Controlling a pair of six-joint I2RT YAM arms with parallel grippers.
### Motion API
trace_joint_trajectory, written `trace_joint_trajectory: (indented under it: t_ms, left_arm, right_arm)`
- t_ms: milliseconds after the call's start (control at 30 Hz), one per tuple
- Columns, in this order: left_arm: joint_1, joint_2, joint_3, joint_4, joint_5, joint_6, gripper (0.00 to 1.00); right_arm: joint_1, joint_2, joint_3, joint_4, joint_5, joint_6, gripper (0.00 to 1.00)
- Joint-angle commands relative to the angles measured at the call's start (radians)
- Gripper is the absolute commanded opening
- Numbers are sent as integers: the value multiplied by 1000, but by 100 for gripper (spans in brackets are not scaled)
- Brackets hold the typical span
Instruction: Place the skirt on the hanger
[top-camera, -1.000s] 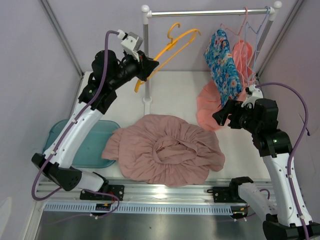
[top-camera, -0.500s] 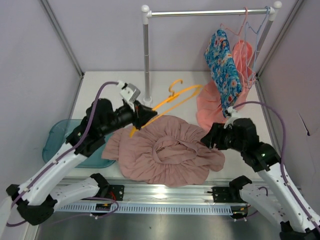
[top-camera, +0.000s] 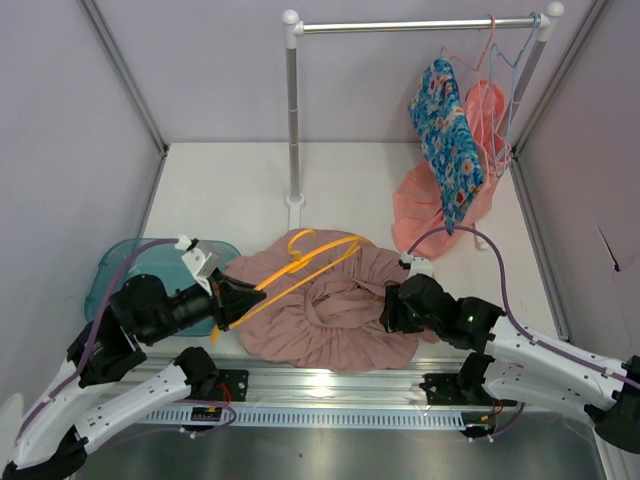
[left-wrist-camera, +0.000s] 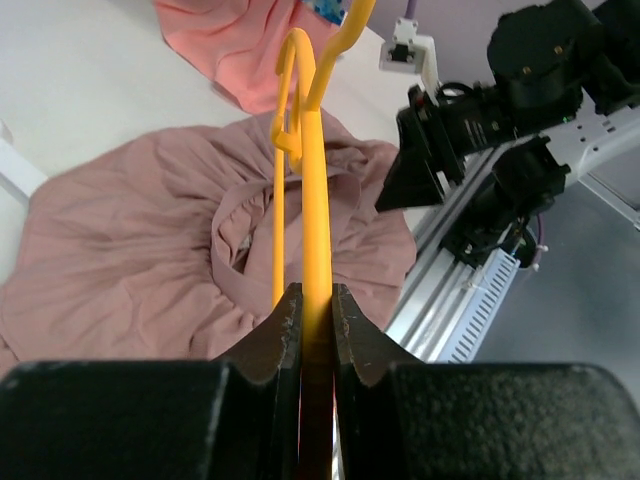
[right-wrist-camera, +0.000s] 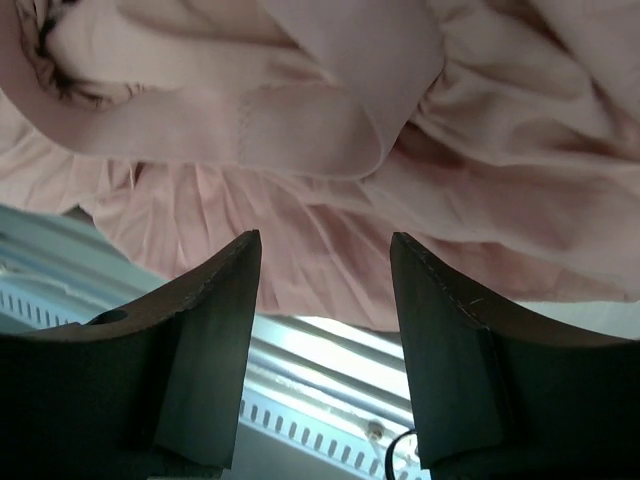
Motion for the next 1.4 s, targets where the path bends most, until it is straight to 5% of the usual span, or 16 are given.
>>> trace_joint_trajectory:
  t_ms: [0, 333, 700, 1367]
  left_arm:
    - [-7, -44, -9, -103, -2, -37, 0]
    - [-7, -23, -8, -171, 77, -19, 0]
    - [-7, 42, -23, -140, 171, 9, 0]
    - [-48, 198, -17, 87, 188, 18, 0]
  right_arm:
    - [-50, 32, -10, 99, 75, 12, 58]
    - [-167, 151, -22, 228, 26, -72, 49]
    - [-228, 122, 15, 196, 9, -108, 13]
    - [-225, 31, 153, 44, -29, -134, 6]
